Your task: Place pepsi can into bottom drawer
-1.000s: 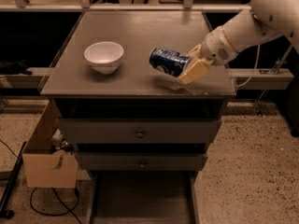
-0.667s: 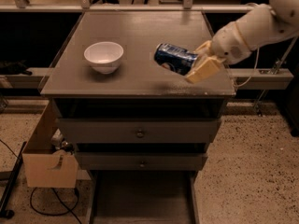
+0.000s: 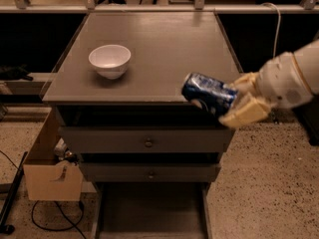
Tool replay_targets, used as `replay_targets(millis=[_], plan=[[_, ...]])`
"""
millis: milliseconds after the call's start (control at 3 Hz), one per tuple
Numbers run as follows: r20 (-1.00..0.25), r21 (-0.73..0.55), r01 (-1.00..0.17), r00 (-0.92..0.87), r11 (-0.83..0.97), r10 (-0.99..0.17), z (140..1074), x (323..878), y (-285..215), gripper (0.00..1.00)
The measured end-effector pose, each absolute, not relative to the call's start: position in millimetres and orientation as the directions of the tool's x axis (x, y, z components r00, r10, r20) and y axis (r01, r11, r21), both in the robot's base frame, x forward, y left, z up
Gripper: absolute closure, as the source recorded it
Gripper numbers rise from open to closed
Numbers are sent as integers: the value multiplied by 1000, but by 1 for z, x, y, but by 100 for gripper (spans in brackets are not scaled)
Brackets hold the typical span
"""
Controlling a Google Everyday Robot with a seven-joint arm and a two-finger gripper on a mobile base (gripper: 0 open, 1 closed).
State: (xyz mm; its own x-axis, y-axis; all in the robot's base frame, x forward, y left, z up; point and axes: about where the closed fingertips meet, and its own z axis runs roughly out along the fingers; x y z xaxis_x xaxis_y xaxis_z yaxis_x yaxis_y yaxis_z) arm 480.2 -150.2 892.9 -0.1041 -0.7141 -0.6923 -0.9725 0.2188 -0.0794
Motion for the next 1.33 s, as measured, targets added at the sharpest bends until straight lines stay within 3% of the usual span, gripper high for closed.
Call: replay_targets(millis=[667, 1333], plan=[[-698, -11, -962, -188, 274, -691, 830, 377, -154, 100], [-693, 66, -953, -258, 297, -674, 786, 371, -149, 100]])
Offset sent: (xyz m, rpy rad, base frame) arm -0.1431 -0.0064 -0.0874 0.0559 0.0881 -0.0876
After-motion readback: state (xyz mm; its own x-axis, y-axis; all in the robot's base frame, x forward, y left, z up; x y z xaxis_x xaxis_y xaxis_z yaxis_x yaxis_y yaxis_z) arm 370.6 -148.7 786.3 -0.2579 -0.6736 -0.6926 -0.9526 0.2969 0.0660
